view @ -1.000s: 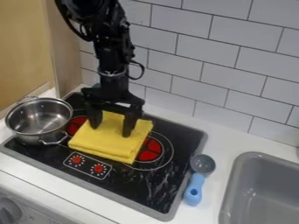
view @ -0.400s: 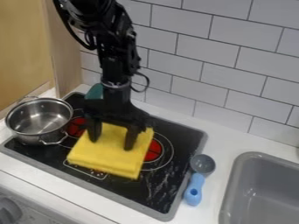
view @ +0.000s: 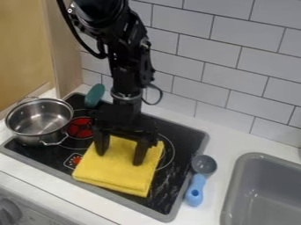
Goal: Move the yellow cloth to the bottom right side of the stove
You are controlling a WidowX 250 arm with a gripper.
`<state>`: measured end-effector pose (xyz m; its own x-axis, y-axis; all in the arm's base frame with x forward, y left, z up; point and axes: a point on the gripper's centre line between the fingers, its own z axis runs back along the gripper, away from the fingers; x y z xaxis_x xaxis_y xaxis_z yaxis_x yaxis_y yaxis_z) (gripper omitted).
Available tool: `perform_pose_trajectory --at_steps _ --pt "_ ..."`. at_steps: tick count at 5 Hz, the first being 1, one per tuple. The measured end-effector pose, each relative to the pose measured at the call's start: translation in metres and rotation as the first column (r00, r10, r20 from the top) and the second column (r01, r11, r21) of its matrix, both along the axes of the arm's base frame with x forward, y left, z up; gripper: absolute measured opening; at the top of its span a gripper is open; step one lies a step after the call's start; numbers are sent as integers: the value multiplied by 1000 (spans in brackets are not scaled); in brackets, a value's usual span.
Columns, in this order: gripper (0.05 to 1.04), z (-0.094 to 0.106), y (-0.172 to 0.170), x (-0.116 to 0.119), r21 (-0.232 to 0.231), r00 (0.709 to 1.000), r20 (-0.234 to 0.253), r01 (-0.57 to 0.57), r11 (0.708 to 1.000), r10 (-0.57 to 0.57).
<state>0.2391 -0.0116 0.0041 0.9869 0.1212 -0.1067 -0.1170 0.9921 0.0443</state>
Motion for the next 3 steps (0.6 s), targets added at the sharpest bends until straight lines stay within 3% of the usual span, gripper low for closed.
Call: perform_pose_trajectory --at_steps 3 --pt "1000 -1 -29 -43 18 999 -1 52 998 -52"
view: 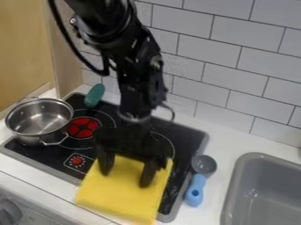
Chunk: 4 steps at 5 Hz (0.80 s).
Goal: Move the yellow cloth to the bottom right side of the stove
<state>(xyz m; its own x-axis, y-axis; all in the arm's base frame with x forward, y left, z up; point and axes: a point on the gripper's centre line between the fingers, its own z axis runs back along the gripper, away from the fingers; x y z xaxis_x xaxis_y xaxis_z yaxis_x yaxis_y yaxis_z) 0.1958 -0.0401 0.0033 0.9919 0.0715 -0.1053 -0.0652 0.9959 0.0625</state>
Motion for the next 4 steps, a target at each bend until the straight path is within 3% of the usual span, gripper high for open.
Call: perform_pose_trajectory --at_steps 2,4 --pt "1000 11 -7 -23 1 1000 10 0 1000 0" --pt "1000 18 4 -22 1 1000 18 10 1000 -10"
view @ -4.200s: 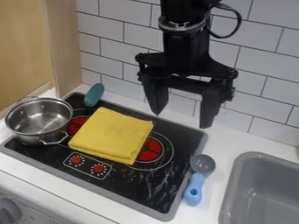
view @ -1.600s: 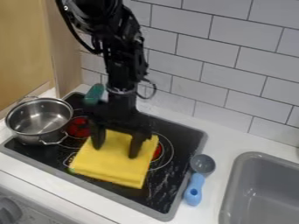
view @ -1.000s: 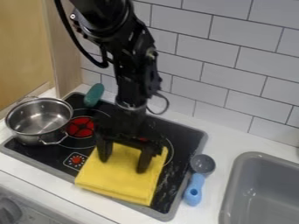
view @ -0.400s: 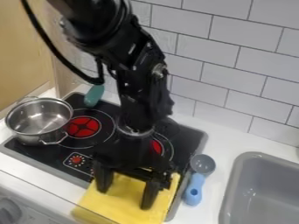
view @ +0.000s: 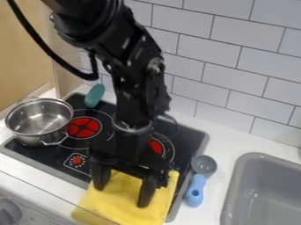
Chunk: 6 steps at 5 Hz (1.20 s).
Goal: Move the yellow cloth to the bottom right side of the stove
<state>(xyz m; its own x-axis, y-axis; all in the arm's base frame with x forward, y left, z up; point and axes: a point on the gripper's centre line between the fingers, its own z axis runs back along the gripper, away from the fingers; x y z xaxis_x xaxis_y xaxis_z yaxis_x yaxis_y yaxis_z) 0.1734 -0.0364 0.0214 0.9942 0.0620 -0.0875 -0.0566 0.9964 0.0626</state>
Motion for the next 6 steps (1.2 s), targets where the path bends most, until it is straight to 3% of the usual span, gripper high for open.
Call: perform_pose_trajectory --at_steps 3,4,5,6 --pt "1000 46 13 21 -31 997 64 -51 998 53" --pt "1000 55 10 22 -44 998 42 -47 998 49" --pt "1000 60 9 31 -48 997 63 -41 998 44" --pt "1000 51 19 59 -48 993 74 -83 995 87"
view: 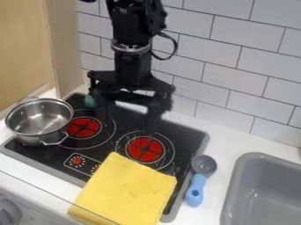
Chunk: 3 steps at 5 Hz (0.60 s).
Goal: Move the yellow cloth to the bottom right side of the stove
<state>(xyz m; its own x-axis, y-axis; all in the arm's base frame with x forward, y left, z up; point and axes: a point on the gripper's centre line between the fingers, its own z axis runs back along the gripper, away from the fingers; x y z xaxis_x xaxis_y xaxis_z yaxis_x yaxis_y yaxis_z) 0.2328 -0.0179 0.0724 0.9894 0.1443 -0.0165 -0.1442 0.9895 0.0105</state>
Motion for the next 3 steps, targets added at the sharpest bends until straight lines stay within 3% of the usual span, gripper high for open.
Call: perform_pose_trajectory --at_steps 1,3 --pt "1000 -2 2 34 -3 999 41 -10 1000 11" --pt "1001 -12 50 89 -46 993 32 -111 993 113"
